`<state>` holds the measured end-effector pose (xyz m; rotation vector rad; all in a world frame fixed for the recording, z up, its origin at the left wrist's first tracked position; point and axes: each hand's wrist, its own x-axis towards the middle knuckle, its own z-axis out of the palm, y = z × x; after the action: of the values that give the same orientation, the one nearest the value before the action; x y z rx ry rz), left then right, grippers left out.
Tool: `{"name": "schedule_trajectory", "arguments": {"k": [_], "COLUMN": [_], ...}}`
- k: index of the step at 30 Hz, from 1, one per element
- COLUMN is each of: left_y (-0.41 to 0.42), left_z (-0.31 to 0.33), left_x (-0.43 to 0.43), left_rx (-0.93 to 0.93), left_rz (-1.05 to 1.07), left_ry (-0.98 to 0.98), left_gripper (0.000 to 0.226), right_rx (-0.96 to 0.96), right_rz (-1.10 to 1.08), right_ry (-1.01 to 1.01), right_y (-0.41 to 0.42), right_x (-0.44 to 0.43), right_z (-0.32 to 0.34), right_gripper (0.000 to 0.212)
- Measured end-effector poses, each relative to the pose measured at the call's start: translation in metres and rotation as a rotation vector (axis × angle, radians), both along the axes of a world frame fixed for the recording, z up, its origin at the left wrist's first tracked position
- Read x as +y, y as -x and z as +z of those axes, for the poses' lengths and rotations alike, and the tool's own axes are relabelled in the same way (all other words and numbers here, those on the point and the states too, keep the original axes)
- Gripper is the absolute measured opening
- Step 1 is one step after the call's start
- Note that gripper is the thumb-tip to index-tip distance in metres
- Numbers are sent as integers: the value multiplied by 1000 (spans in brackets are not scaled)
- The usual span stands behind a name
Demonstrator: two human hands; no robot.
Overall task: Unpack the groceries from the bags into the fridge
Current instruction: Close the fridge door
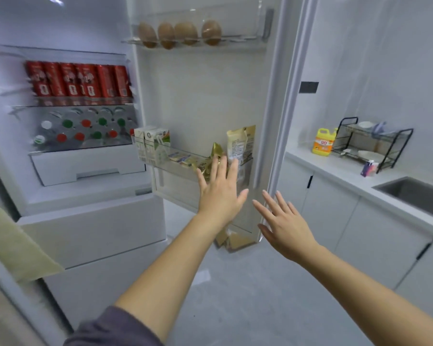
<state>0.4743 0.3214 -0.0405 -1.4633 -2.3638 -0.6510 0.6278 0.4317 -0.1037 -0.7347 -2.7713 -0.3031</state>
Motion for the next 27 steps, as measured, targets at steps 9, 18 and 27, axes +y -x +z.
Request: {"name": "schedule_trajectory", "arguments": {"k": [9, 18, 27], "left_y": [0, 15, 46], "left_z": [0, -11, -20], "left_x": [-4, -59, -126], "left_rx": [3, -29, -141], "left_rz": [19, 44, 50], "left_ry": [-72, -212, -411], "left_gripper": [53, 45, 40], "right_rx": [66, 120, 180], "right_rz": [-30, 156, 492], "right_ry": [-31, -230, -696], "right_y": [-5, -1, 18], "right_x": [17, 13, 0], "right_z": [45, 84, 108], "right_gripper": [61, 62, 70]}}
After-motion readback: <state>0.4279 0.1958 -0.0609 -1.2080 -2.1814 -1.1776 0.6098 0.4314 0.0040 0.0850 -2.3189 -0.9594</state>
